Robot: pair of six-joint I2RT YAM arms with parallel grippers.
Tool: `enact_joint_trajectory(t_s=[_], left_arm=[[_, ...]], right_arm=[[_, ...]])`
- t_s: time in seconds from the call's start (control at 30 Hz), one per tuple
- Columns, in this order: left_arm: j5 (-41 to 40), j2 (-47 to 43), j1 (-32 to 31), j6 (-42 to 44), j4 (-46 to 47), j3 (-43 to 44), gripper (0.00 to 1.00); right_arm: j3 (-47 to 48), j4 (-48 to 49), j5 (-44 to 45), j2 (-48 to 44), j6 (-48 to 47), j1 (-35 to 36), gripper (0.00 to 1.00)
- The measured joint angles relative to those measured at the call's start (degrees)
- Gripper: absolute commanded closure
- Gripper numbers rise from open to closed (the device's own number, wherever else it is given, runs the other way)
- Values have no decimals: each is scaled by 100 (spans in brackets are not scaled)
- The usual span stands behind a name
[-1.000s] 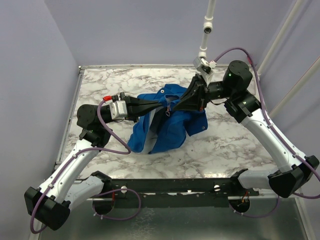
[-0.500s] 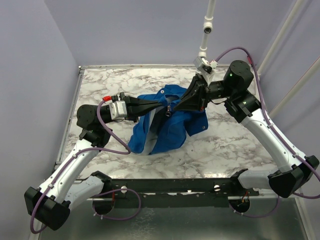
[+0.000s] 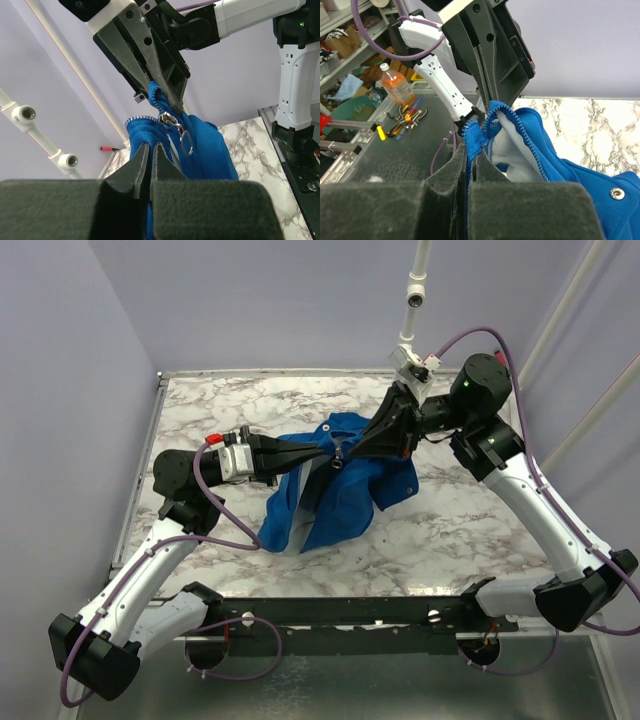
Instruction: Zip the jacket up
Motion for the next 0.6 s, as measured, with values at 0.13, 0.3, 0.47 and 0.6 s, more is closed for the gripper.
enact_joint_trajectory(t_s=[0.13, 0.3, 0.47, 0.6], left_arm=[[17, 0, 0, 0, 0, 0, 100], [28, 0, 0, 0, 0, 0, 100], [39, 0, 0, -2, 0, 0, 100], [26, 0, 0, -2, 15, 0, 100]], right_arm=[[0, 9, -39, 22, 0, 0, 99], [0, 4, -39, 42, -13, 0, 99], [0, -57, -28, 39, -155, 0, 99], [0, -374, 7, 20, -433, 0, 99]])
